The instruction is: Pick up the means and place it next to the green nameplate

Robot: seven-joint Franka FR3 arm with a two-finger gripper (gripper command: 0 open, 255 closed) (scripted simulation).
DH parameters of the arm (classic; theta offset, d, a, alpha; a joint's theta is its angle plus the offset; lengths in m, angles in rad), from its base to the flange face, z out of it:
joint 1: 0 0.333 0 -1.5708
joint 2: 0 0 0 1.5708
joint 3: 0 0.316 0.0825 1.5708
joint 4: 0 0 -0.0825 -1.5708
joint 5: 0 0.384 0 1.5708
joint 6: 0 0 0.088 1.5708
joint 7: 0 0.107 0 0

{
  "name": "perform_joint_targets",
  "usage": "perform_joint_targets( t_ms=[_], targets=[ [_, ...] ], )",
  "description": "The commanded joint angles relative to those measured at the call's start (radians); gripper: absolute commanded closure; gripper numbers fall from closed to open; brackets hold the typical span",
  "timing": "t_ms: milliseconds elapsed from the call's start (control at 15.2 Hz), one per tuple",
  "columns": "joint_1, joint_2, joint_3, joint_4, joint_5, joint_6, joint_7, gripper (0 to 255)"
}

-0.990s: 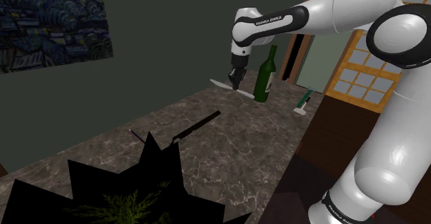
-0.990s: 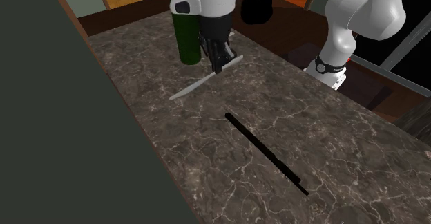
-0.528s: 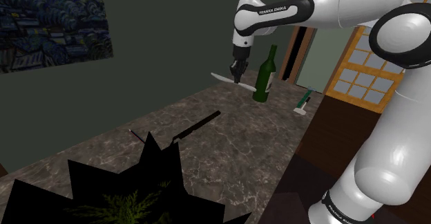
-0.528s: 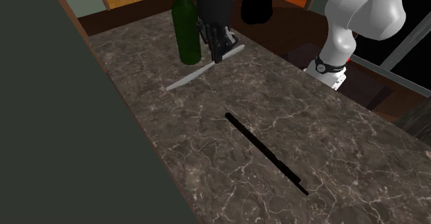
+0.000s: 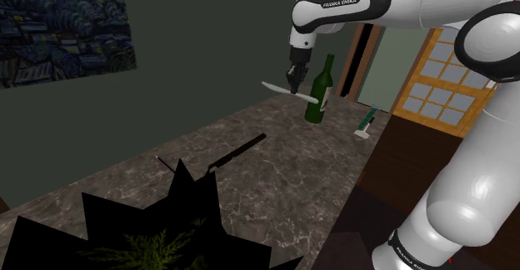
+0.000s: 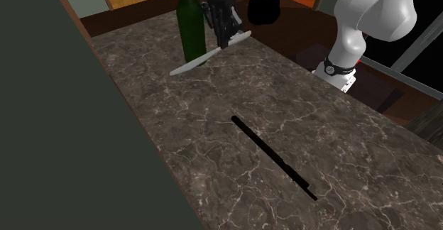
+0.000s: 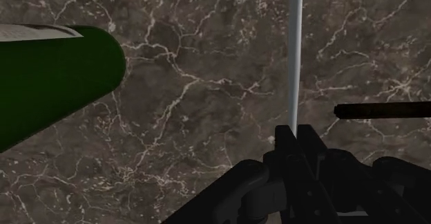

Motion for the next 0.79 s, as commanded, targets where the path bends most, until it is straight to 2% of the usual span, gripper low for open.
perform_joint_targets(
  t_ms=[0, 726],
  targets=[
    [-0.018, -0.028, -0.017, -0.031, -0.004, 0.003, -0.034, 255],
    [-0.138, -0.131, -0.143, -0.151, -0.04, 0.027, -0.271, 255]
  ],
)
